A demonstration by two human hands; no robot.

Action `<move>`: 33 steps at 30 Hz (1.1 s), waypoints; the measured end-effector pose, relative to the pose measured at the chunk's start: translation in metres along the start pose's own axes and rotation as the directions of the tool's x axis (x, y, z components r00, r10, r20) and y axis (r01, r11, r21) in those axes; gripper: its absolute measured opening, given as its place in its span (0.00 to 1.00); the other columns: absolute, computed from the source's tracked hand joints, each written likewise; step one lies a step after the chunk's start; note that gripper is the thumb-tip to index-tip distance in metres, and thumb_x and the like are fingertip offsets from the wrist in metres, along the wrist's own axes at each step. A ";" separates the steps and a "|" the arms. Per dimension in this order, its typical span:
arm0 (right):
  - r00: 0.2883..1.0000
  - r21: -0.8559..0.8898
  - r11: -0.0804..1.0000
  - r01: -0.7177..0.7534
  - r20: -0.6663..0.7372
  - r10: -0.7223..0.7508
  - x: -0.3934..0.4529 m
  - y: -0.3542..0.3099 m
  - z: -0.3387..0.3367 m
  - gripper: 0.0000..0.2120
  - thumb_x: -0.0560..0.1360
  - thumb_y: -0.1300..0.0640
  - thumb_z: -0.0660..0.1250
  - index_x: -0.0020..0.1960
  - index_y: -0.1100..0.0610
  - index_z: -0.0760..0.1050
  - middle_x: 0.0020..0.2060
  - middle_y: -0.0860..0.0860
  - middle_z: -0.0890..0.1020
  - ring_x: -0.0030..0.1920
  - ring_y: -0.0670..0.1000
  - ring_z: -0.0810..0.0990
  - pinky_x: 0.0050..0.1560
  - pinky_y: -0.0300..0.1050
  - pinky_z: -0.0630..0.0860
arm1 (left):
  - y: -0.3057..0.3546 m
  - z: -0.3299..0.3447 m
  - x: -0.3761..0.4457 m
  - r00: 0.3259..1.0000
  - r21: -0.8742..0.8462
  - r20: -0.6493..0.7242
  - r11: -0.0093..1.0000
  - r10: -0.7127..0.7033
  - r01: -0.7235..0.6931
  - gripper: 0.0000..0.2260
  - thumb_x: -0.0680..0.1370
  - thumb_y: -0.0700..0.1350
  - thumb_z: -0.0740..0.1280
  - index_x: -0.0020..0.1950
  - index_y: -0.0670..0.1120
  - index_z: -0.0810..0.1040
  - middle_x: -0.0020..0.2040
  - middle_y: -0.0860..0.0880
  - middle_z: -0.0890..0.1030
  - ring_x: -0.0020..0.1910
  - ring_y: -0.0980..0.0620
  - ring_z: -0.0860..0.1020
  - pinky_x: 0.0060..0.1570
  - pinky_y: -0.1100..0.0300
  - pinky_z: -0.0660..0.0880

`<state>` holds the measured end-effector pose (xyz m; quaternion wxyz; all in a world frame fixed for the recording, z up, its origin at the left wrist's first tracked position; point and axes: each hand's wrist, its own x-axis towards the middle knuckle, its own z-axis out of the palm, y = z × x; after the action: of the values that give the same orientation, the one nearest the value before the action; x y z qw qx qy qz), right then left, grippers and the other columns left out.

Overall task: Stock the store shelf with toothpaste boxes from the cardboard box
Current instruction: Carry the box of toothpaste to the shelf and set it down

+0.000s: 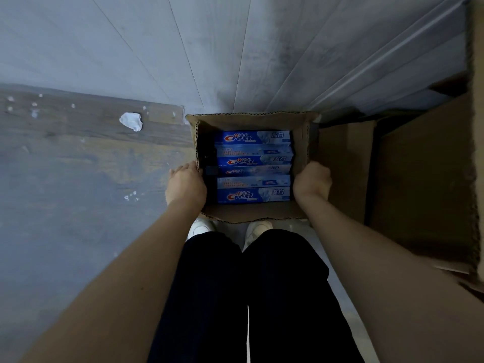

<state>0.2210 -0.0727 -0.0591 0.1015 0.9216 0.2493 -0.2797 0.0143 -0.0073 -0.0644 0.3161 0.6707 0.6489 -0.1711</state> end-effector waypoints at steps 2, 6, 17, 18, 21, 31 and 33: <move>0.999 -0.045 0.998 0.049 -0.012 -0.049 -0.015 -0.002 -0.001 0.10 0.81 0.64 0.56 0.56 0.65 0.74 0.53 0.60 0.79 0.52 0.57 0.79 0.42 0.42 0.70 | -0.007 -0.003 -0.011 0.999 -0.010 -0.017 0.999 -0.043 0.043 0.11 0.81 0.40 0.55 0.59 0.38 0.73 0.56 0.36 0.77 0.58 0.38 0.74 0.59 0.47 0.69; 0.983 -0.143 0.973 0.179 -0.006 -0.182 -0.053 -0.022 -0.019 0.11 0.81 0.65 0.55 0.56 0.65 0.74 0.53 0.59 0.80 0.52 0.57 0.80 0.44 0.43 0.73 | -0.018 -0.032 -0.044 0.989 -0.061 -0.029 0.988 -0.144 0.142 0.11 0.81 0.39 0.55 0.59 0.39 0.73 0.55 0.36 0.77 0.56 0.36 0.74 0.50 0.47 0.72; 0.850 -0.205 0.827 0.524 0.061 -0.523 -0.224 -0.095 -0.092 0.16 0.79 0.68 0.52 0.64 0.70 0.68 0.58 0.62 0.77 0.59 0.59 0.76 0.54 0.48 0.72 | -0.083 -0.156 -0.199 0.878 -0.174 -0.123 0.881 -0.463 0.440 0.11 0.79 0.37 0.55 0.58 0.37 0.73 0.55 0.36 0.76 0.58 0.37 0.73 0.53 0.48 0.71; 0.821 -0.234 0.792 0.564 0.058 -0.568 -0.239 -0.103 -0.098 0.17 0.78 0.69 0.52 0.65 0.71 0.66 0.58 0.63 0.77 0.60 0.60 0.74 0.55 0.48 0.72 | -0.090 -0.166 -0.213 0.863 -0.184 -0.132 0.868 -0.488 0.462 0.11 0.79 0.37 0.55 0.57 0.37 0.73 0.55 0.37 0.77 0.58 0.38 0.72 0.55 0.49 0.71; 0.733 -0.327 0.679 0.657 0.067 -0.677 -0.284 -0.124 -0.114 0.16 0.77 0.71 0.53 0.65 0.70 0.66 0.57 0.62 0.78 0.60 0.59 0.75 0.55 0.48 0.73 | -0.113 -0.193 -0.253 0.799 -0.251 -0.119 0.796 -0.590 0.551 0.11 0.78 0.36 0.56 0.58 0.38 0.74 0.56 0.38 0.77 0.60 0.40 0.71 0.56 0.50 0.71; 0.443 -0.470 0.312 0.826 0.198 -0.874 -0.452 -0.204 -0.150 0.14 0.76 0.73 0.55 0.58 0.68 0.73 0.55 0.61 0.79 0.57 0.59 0.78 0.51 0.48 0.76 | -0.208 -0.263 -0.370 0.601 -0.456 -0.050 0.553 -0.798 0.697 0.14 0.79 0.38 0.57 0.63 0.39 0.73 0.61 0.40 0.75 0.65 0.43 0.68 0.67 0.51 0.66; 0.370 -0.492 0.217 0.843 0.238 -0.898 -0.492 -0.218 -0.152 0.14 0.76 0.73 0.55 0.57 0.67 0.74 0.55 0.59 0.80 0.57 0.59 0.78 0.52 0.48 0.76 | -0.232 -0.274 -0.392 0.562 -0.489 -0.038 0.506 -0.826 0.710 0.14 0.79 0.38 0.57 0.63 0.39 0.74 0.60 0.40 0.75 0.64 0.43 0.69 0.67 0.52 0.66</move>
<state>-0.1748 -0.0343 0.3343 0.1695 0.5632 0.7929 -0.1595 -0.3015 -0.1391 0.3431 0.2514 0.2391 0.9361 -0.0585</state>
